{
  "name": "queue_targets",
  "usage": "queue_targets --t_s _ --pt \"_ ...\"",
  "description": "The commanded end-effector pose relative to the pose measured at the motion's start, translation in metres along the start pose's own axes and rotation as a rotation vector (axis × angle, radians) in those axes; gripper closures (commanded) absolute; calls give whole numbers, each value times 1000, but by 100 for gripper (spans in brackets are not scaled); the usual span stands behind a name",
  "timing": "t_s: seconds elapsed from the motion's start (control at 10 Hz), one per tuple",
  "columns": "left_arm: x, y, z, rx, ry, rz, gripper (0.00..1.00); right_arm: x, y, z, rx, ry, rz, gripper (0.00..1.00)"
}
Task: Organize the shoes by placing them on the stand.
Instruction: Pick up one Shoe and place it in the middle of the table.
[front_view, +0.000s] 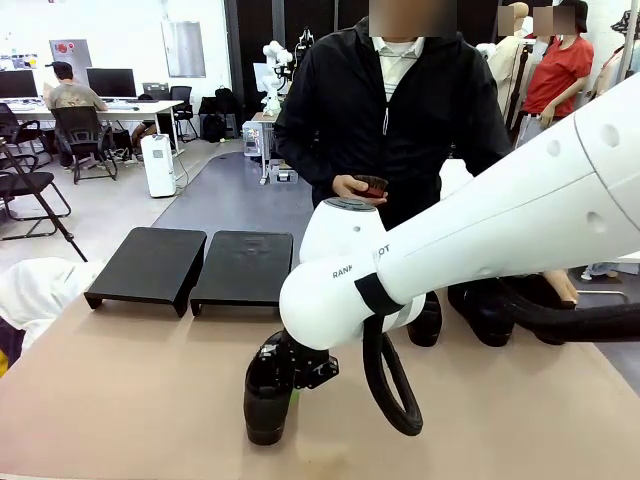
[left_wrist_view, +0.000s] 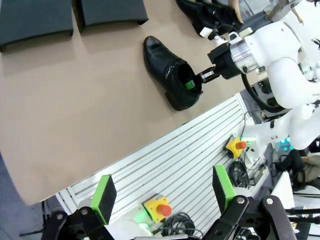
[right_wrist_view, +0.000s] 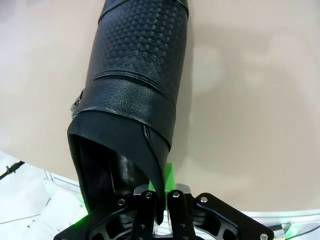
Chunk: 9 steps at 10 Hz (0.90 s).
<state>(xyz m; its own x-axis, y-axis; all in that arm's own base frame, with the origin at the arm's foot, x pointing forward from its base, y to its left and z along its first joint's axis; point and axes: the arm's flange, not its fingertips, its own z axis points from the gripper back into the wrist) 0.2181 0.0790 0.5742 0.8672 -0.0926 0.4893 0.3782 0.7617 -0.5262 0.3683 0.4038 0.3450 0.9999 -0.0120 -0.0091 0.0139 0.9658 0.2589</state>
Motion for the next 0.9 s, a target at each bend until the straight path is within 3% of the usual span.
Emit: queue_targets --t_s 0.0,0.1,0.2,0.8 --pt "0 0 1 -19 -5 -14 0 -2 13 5 9 5 -9 85" --pt "0 0 1 -19 -5 -14 0 -2 12 6 17 9 -12 29" --pt "0 0 1 -19 -5 -14 0 -4 11 7 30 4 -13 0" --pt "0 0 1 -19 -5 -14 0 -14 -3 38 84 -31 -2 0"
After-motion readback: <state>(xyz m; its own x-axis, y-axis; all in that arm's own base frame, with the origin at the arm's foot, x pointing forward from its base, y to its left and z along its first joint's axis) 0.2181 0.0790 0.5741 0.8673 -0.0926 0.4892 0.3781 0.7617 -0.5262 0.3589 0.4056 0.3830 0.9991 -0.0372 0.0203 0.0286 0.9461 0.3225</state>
